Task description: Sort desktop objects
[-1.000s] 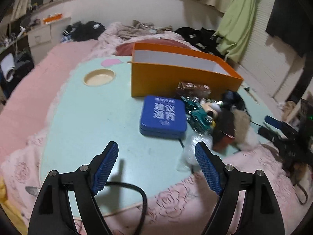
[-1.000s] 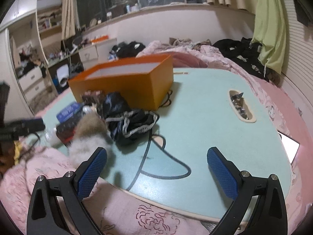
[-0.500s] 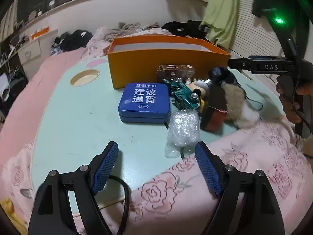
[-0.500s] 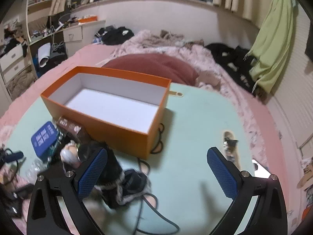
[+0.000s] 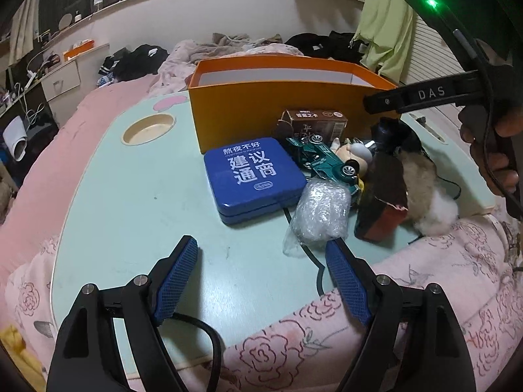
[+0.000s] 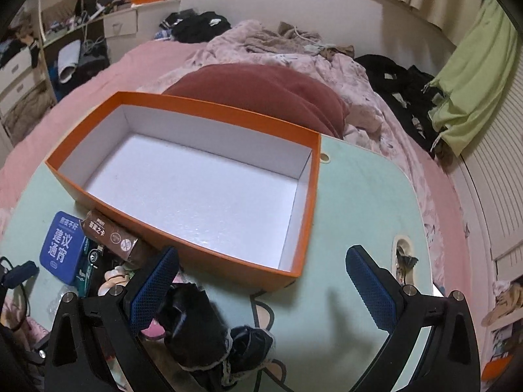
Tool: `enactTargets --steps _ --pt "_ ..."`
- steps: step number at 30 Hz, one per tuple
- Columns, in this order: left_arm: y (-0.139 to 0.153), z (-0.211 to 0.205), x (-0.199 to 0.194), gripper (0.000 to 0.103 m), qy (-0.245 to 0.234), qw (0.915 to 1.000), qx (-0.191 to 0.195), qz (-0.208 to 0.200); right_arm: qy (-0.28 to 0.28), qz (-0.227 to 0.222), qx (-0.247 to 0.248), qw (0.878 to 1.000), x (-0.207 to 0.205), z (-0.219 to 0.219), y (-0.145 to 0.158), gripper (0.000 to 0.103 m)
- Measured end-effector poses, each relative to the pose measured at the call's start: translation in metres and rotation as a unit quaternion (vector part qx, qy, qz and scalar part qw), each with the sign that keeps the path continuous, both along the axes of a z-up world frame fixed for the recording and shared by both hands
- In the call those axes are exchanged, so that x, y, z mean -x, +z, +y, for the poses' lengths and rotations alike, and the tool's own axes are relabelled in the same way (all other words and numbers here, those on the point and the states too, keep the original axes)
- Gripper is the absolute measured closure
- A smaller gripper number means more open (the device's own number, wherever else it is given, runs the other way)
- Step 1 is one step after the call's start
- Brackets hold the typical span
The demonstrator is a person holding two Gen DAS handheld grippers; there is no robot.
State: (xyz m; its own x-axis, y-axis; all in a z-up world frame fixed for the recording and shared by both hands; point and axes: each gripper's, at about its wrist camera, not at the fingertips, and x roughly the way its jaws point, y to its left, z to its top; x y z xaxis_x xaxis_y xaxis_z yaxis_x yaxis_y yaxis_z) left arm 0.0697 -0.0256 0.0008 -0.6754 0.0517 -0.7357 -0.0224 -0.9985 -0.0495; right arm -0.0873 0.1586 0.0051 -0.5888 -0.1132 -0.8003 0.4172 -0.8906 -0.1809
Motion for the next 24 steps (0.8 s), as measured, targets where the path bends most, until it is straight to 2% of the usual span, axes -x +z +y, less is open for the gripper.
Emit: enactTargets --steps 5,9,10,11,12,17,21,24 --pt "0.0 -0.003 0.008 0.022 0.017 0.9998 0.004 -0.003 0.002 0.017 0.027 0.999 -0.008 0.013 0.008 0.0" --pt "-0.001 -0.002 0.008 0.019 0.022 0.9997 0.005 0.002 0.011 0.031 0.104 0.994 -0.042 0.048 0.018 0.0" --pt "-0.002 -0.003 0.007 0.015 0.023 0.9997 0.006 0.005 0.014 0.031 0.116 0.993 -0.052 0.056 0.018 0.0" --pt "-0.003 -0.003 0.006 0.005 0.025 0.9997 0.006 0.004 0.015 0.031 0.125 0.992 -0.063 0.066 0.015 0.0" --pt "-0.005 -0.003 0.007 0.002 0.026 0.9996 0.006 0.001 0.014 0.028 0.133 0.991 -0.075 0.077 0.009 0.0" --pt "-0.006 -0.004 0.006 0.0 0.026 0.9996 0.006 -0.001 0.033 0.002 0.139 0.99 -0.113 0.102 -0.02 0.0" --pt "-0.005 -0.004 0.006 0.0 0.026 0.9997 0.005 -0.001 0.036 -0.006 0.115 0.993 -0.111 0.094 -0.043 0.0" --pt "-0.005 -0.004 0.007 0.0 0.025 0.9997 0.005 -0.001 0.023 0.038 0.117 0.992 -0.113 0.087 -0.049 0.0"
